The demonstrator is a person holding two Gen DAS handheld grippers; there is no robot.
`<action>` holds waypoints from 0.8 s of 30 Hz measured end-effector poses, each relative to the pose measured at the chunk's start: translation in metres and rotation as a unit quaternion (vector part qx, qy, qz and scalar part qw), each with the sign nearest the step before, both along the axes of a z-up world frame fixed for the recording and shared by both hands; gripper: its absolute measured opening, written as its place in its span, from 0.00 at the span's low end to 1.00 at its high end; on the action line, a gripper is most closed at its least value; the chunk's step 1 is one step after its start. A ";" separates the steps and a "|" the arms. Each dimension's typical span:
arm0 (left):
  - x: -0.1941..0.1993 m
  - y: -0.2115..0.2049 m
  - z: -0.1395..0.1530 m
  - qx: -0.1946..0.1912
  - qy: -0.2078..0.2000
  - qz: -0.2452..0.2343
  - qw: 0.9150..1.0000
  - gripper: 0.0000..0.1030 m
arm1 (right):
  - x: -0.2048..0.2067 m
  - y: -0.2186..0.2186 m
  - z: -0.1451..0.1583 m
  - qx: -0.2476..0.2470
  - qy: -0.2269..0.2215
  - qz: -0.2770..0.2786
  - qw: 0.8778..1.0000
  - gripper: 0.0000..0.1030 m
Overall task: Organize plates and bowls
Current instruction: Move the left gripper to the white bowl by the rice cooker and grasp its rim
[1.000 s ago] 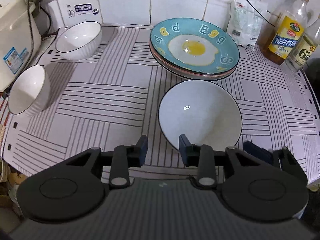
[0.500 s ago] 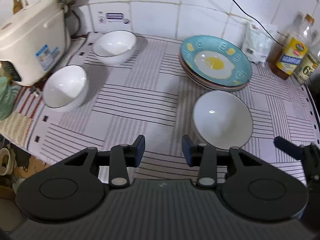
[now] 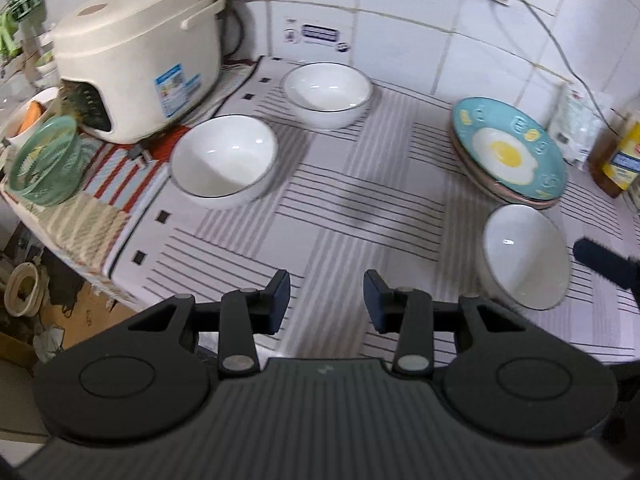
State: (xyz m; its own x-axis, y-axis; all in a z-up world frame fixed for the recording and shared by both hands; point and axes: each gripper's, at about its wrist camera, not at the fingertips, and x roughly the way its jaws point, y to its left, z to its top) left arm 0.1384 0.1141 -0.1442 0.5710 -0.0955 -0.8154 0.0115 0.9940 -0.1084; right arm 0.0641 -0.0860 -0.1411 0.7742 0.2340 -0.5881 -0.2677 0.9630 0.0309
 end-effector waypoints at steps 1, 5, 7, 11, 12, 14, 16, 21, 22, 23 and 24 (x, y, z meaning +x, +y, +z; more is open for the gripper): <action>0.001 0.005 -0.002 0.000 -0.001 0.004 1.000 0.38 | 0.004 0.005 0.000 0.001 -0.003 0.005 1.000 0.99; 0.005 0.026 -0.004 0.000 -0.005 0.025 1.000 0.39 | 0.019 0.024 0.000 0.001 -0.009 0.023 1.000 0.98; 0.008 0.038 -0.004 0.001 -0.007 0.038 0.999 0.39 | 0.028 0.033 -0.001 0.003 -0.006 0.041 0.999 0.98; 0.017 0.057 -0.007 0.004 -0.013 0.058 0.998 0.39 | 0.046 0.045 -0.002 0.014 -0.007 0.059 0.998 0.98; 0.020 0.061 -0.009 0.003 -0.013 0.064 0.998 0.39 | 0.052 0.048 -0.003 0.021 -0.004 0.064 0.998 0.98; 0.027 0.071 -0.013 0.001 -0.016 0.076 0.997 0.39 | 0.063 0.053 -0.007 0.030 -0.002 0.068 0.997 0.97; 0.033 0.079 -0.018 0.000 -0.018 0.087 0.996 0.39 | 0.075 0.059 -0.012 0.042 0.004 0.069 0.997 0.96; 0.051 0.095 -0.037 0.009 -0.028 0.111 0.993 0.39 | 0.103 0.076 -0.026 0.077 0.021 0.093 0.992 0.96; 0.054 0.099 -0.040 0.010 -0.025 0.114 0.993 0.39 | 0.110 0.081 -0.028 0.083 0.026 0.097 0.991 0.95; 0.058 0.102 -0.043 0.009 -0.024 0.119 0.993 0.40 | 0.116 0.084 -0.031 0.089 0.032 0.099 0.991 0.95; 0.060 0.105 -0.046 0.007 -0.024 0.122 0.992 0.40 | 0.122 0.088 -0.035 0.094 0.036 0.101 0.990 0.94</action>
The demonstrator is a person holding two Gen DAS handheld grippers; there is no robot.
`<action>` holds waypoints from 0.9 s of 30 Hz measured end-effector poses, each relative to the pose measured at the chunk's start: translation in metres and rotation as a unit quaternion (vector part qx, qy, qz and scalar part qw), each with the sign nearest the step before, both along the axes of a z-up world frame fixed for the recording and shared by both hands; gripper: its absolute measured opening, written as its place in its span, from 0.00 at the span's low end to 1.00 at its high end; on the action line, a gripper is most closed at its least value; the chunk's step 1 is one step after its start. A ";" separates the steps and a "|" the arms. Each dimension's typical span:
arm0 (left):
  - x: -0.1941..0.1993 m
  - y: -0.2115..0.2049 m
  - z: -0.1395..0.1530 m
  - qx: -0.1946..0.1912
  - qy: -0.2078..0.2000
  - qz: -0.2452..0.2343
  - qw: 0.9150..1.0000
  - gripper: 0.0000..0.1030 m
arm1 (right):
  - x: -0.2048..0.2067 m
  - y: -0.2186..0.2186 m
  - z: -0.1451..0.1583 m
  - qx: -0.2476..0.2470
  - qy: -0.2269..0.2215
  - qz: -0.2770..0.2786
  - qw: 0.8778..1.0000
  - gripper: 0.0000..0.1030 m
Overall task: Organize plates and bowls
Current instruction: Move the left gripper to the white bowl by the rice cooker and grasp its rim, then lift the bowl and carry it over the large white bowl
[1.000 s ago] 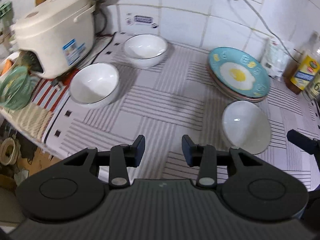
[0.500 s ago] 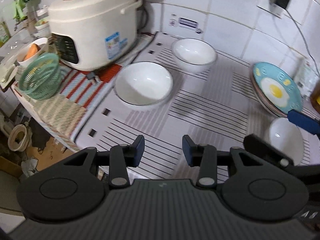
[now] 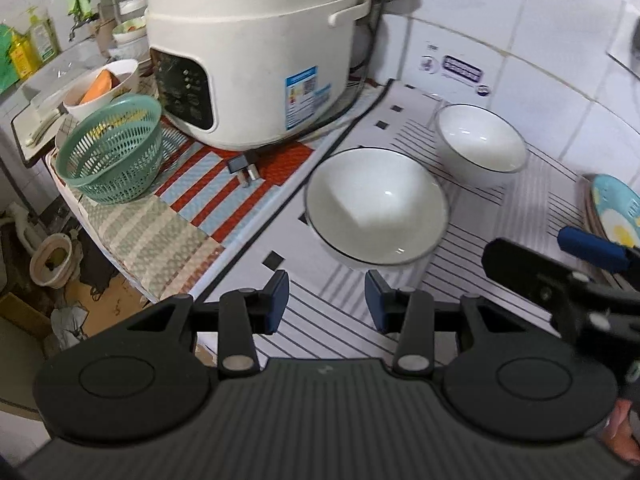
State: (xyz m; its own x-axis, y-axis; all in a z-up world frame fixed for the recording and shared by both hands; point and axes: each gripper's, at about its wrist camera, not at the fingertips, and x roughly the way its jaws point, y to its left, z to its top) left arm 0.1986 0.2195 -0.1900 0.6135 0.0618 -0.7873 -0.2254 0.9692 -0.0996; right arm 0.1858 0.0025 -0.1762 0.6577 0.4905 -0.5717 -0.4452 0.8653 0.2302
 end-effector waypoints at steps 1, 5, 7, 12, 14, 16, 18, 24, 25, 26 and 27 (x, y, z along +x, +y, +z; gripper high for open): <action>0.003 0.003 -0.003 -0.001 0.001 0.002 1.000 0.40 | 0.005 0.003 -0.003 0.002 0.005 0.000 1.000 0.93; 0.013 0.012 -0.013 -0.005 0.003 0.012 1.000 0.40 | 0.029 0.010 -0.020 0.024 0.043 -0.009 0.999 0.90; 0.020 0.016 -0.016 -0.012 0.007 0.014 1.000 0.40 | 0.043 0.011 -0.029 0.039 0.068 -0.022 0.997 0.87; 0.032 0.023 -0.019 -0.029 -0.010 0.027 0.999 0.47 | 0.070 0.020 -0.047 0.058 0.112 -0.034 0.991 0.81; 0.038 0.027 -0.022 -0.040 -0.006 0.035 0.999 0.47 | 0.079 0.022 -0.054 0.065 0.129 -0.046 0.988 0.74; 0.043 0.029 -0.025 -0.045 -0.002 0.038 0.998 0.47 | 0.085 0.021 -0.060 0.072 0.146 -0.063 0.985 0.68; 0.047 0.028 -0.028 -0.044 0.002 0.038 0.998 0.47 | 0.089 0.019 -0.064 0.076 0.160 -0.076 0.981 0.63; 0.058 0.019 -0.039 -0.048 0.024 0.021 0.998 0.32 | 0.094 0.021 -0.072 0.067 0.180 -0.086 0.978 0.38; 0.059 0.017 -0.041 -0.054 0.026 0.020 0.998 0.30 | 0.094 0.020 -0.073 0.077 0.181 -0.085 0.977 0.32; 0.060 0.017 -0.042 -0.060 0.029 0.021 0.998 0.24 | 0.093 0.020 -0.074 0.084 0.182 -0.084 0.976 0.25; 0.061 0.016 -0.043 -0.065 0.030 0.020 0.997 0.22 | 0.093 0.020 -0.074 0.089 0.185 -0.081 0.975 0.23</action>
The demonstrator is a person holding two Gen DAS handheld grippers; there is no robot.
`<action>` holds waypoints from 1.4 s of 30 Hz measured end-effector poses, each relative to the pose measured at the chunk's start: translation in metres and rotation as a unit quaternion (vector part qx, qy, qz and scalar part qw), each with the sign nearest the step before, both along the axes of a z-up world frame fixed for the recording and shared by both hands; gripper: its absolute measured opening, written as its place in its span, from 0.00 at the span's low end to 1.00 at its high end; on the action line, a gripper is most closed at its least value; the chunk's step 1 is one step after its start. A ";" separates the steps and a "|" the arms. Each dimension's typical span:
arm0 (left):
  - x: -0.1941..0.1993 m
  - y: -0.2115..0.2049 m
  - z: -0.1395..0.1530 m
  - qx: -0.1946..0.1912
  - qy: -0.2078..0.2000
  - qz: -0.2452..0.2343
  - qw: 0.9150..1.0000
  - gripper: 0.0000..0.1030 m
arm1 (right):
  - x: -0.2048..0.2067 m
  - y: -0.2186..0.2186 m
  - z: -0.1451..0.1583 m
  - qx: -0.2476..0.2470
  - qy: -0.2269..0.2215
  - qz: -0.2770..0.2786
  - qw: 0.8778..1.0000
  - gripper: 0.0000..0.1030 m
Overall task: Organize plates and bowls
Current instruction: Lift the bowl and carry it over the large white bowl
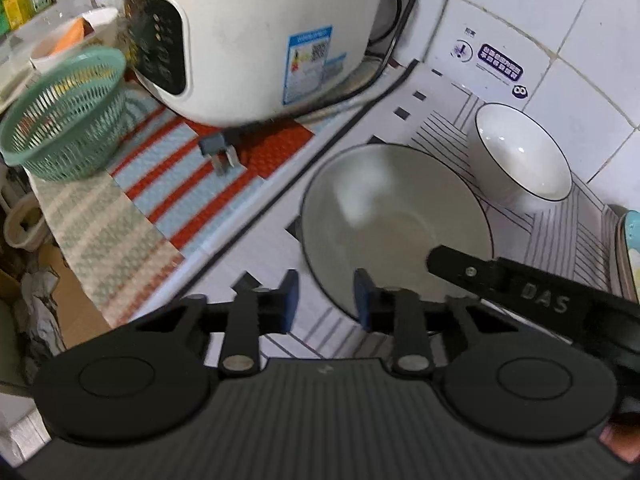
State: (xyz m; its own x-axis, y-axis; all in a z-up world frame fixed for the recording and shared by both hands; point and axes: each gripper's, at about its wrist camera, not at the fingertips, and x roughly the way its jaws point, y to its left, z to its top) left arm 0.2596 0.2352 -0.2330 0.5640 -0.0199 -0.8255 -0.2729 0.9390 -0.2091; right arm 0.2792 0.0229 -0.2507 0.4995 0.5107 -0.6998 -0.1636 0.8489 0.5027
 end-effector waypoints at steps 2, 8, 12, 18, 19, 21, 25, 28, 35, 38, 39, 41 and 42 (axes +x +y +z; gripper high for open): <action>0.001 -0.004 0.001 0.006 0.001 0.004 1.000 0.21 | 0.001 0.004 0.000 -0.007 0.001 -0.002 1.000 0.20; -0.005 -0.009 0.011 0.008 0.014 0.006 1.000 0.19 | 0.000 0.008 0.001 -0.035 0.010 -0.014 0.999 0.15; -0.016 -0.011 0.021 -0.005 0.009 0.004 1.000 0.19 | -0.008 0.003 0.007 -0.032 0.012 -0.014 0.999 0.15; -0.030 -0.027 0.045 -0.004 0.000 -0.011 1.000 0.19 | -0.022 -0.013 0.024 -0.021 0.003 -0.016 1.000 0.15; -0.032 -0.030 0.050 -0.004 0.000 -0.014 1.000 0.19 | -0.025 -0.016 0.026 -0.021 0.002 -0.017 1.000 0.15; -0.036 -0.037 0.059 -0.002 0.001 -0.021 1.000 0.19 | -0.032 -0.023 0.033 -0.019 -0.001 -0.021 1.000 0.15; -0.046 -0.055 0.080 -0.001 -0.004 -0.041 0.999 0.19 | -0.048 -0.038 0.049 -0.024 -0.004 -0.029 0.999 0.16; -0.056 -0.069 0.091 -0.008 -0.005 -0.053 0.999 0.19 | -0.060 -0.053 0.064 -0.027 -0.010 -0.037 0.999 0.16; -0.081 -0.111 0.115 -0.002 -0.017 -0.099 0.995 0.19 | -0.094 -0.093 0.095 -0.031 -0.027 -0.059 0.997 0.16; -0.090 -0.133 0.125 0.004 -0.020 -0.126 0.992 0.19 | -0.110 -0.113 0.105 -0.034 -0.032 -0.071 0.996 0.16; -0.092 -0.139 0.127 0.003 -0.021 -0.133 0.991 0.19 | -0.116 -0.120 0.109 -0.036 -0.034 -0.075 0.996 0.16; -0.095 -0.153 0.132 0.001 -0.022 -0.149 0.989 0.19 | -0.125 -0.131 0.114 -0.045 -0.035 -0.085 0.995 0.16; -0.097 -0.158 0.133 0.001 -0.024 -0.155 0.988 0.19 | -0.130 -0.137 0.117 -0.052 -0.036 -0.090 0.994 0.16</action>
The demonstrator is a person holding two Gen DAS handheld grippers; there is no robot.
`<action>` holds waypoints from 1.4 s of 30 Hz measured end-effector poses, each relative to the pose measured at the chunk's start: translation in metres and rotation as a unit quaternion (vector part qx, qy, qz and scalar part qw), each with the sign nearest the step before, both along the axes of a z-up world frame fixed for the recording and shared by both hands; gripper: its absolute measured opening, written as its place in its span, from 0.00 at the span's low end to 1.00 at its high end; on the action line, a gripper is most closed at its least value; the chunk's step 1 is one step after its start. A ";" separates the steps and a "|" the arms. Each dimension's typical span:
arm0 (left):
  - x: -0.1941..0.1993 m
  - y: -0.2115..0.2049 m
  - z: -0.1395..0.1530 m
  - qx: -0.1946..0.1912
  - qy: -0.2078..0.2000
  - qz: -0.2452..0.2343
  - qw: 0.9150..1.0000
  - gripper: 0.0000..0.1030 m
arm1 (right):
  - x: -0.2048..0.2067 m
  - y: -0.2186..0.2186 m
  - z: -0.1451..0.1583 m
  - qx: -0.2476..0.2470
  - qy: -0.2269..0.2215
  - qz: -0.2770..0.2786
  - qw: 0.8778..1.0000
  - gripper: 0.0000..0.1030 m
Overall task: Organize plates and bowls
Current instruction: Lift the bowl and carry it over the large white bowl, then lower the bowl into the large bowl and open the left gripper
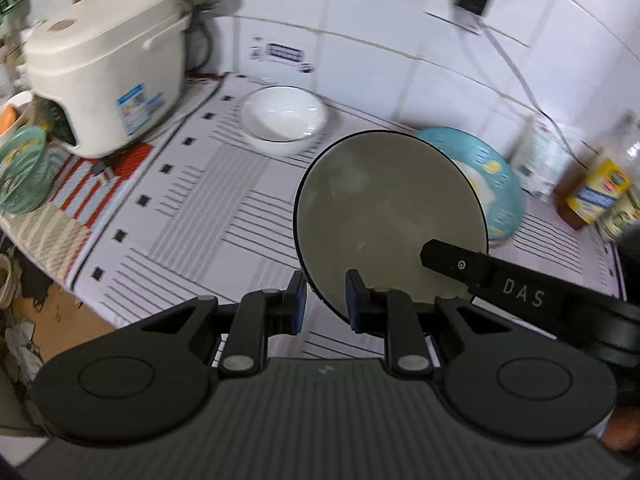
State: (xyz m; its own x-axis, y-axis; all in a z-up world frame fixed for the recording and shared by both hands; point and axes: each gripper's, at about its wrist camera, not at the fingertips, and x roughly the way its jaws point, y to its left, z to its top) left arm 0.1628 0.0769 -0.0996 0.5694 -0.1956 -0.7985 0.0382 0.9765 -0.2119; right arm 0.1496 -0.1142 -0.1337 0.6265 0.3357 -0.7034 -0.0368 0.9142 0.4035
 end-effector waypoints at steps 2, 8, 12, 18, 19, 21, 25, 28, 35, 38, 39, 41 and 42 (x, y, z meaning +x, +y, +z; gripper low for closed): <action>-0.004 -0.013 0.004 0.001 -0.003 -0.013 1.000 0.19 | -0.008 -0.010 0.005 -0.009 -0.004 -0.009 1.000 0.17; -0.009 -0.042 0.006 -0.004 0.000 -0.046 0.999 0.19 | -0.028 -0.039 0.004 -0.018 0.007 -0.035 0.999 0.17; -0.012 -0.062 0.003 0.002 0.000 -0.063 0.998 0.19 | -0.042 -0.055 -0.003 -0.022 0.017 -0.050 0.998 0.17; -0.008 -0.083 -0.010 0.005 0.017 -0.080 0.997 0.19 | -0.053 -0.076 -0.013 -0.024 0.025 -0.072 0.997 0.17; -0.008 -0.086 -0.013 0.007 0.021 -0.083 0.996 0.19 | -0.053 -0.078 -0.014 -0.025 0.026 -0.075 0.997 0.17; -0.006 -0.091 -0.019 0.009 0.027 -0.086 0.996 0.19 | -0.055 -0.082 -0.017 -0.029 0.027 -0.080 0.996 0.17; -0.001 -0.099 -0.029 0.013 0.042 -0.094 0.995 0.19 | -0.055 -0.087 -0.022 -0.042 0.025 -0.085 0.995 0.17; 0.002 -0.103 -0.034 0.016 0.050 -0.100 0.994 0.19 | -0.054 -0.091 -0.026 -0.046 0.025 -0.088 0.995 0.17; 0.019 -0.108 -0.046 0.010 0.098 -0.107 0.989 0.19 | -0.043 -0.098 -0.041 -0.046 0.037 -0.083 0.995 0.17; 0.026 -0.109 -0.049 0.006 0.112 -0.109 0.988 0.19 | -0.041 -0.098 -0.044 -0.055 0.042 -0.081 0.994 0.17; 0.028 -0.110 -0.050 0.007 0.115 -0.110 0.987 0.19 | -0.040 -0.097 -0.044 -0.062 0.042 -0.079 0.994 0.17; 0.031 -0.112 -0.052 0.012 0.121 -0.114 0.986 0.19 | -0.039 -0.093 -0.044 -0.078 0.037 -0.074 0.993 0.17; 0.033 -0.113 -0.053 0.014 0.126 -0.116 0.985 0.19 | -0.038 -0.092 -0.045 -0.088 0.035 -0.072 0.993 0.17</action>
